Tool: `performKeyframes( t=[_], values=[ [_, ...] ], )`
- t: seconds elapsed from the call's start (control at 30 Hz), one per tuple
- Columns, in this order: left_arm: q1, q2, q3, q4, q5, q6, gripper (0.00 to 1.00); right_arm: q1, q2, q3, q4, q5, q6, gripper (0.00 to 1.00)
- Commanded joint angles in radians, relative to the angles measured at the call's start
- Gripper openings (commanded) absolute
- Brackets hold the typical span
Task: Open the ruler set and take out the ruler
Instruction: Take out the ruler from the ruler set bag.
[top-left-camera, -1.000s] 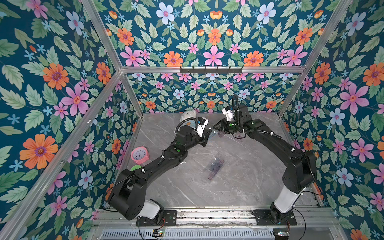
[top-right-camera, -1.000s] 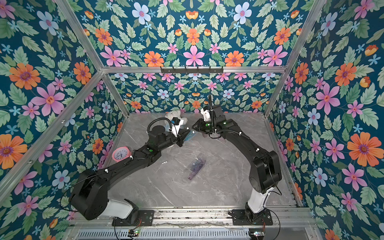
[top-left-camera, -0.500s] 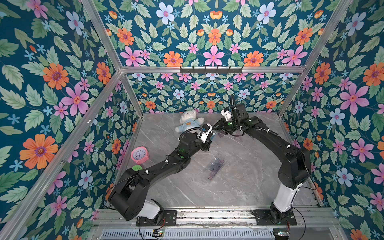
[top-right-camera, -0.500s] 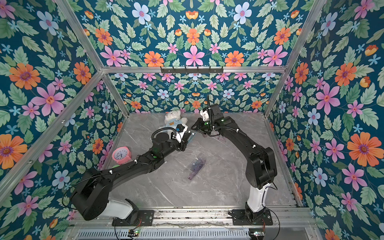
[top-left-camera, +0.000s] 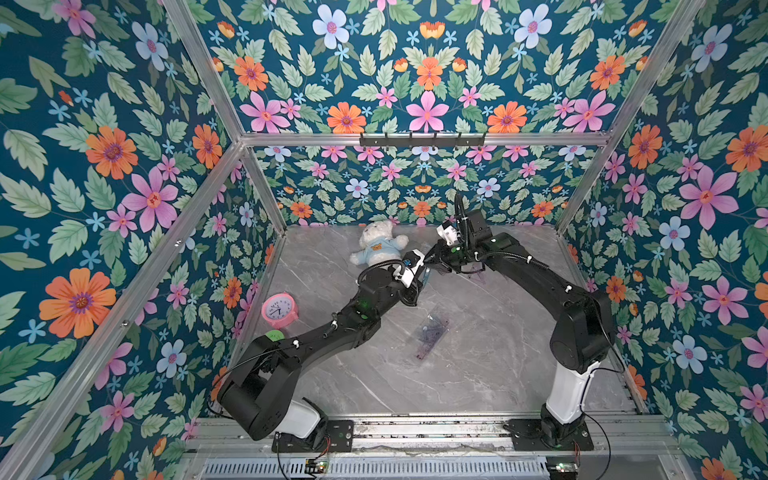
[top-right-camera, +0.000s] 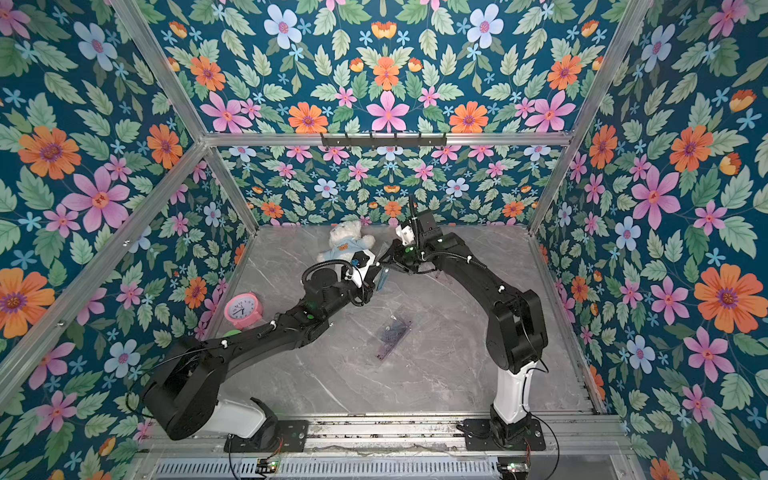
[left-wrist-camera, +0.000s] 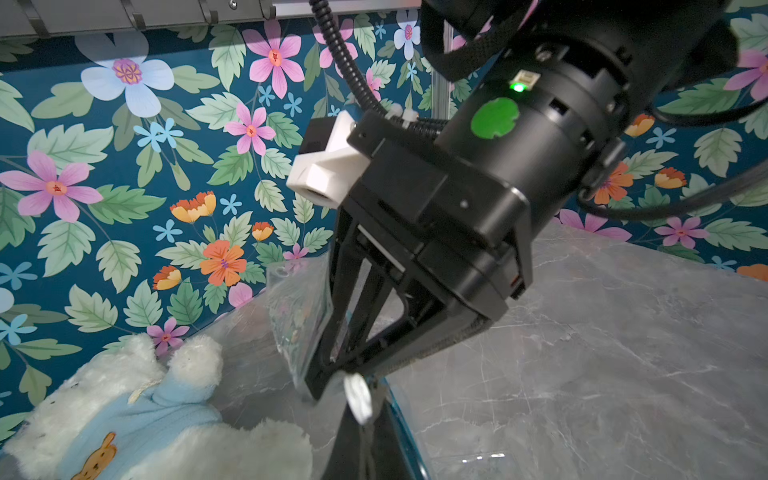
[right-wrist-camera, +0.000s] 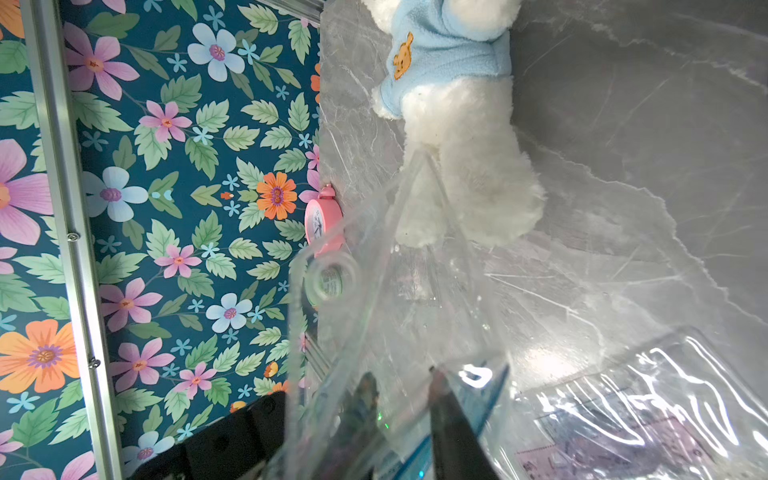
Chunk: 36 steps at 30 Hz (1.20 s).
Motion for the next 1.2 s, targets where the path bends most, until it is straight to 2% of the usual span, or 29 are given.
performKeyframes(
  t=[0.0, 0.17, 0.5, 0.73, 1.17],
  values=[
    [-0.001, 0.001, 0.008, 0.08, 0.006, 0.024, 0.0, 0.003, 0.0, 0.003, -0.031, -0.019, 0.012, 0.21],
    [-0.003, 0.003, 0.009, 0.056, 0.002, 0.028, 0.0, 0.001, -0.007, 0.004, -0.039, -0.011, 0.0, 0.16],
    [-0.003, 0.006, 0.013, 0.049, -0.079, 0.014, 0.0, 0.003, -0.024, -0.003, -0.09, 0.044, -0.048, 0.15],
    [-0.002, 0.014, 0.017, 0.043, -0.122, 0.014, 0.0, 0.01, -0.044, -0.009, -0.12, 0.082, -0.081, 0.17],
    [-0.002, 0.024, 0.028, 0.037, -0.119, 0.008, 0.0, 0.032, -0.05, -0.013, -0.124, 0.084, -0.093, 0.2]
  ],
)
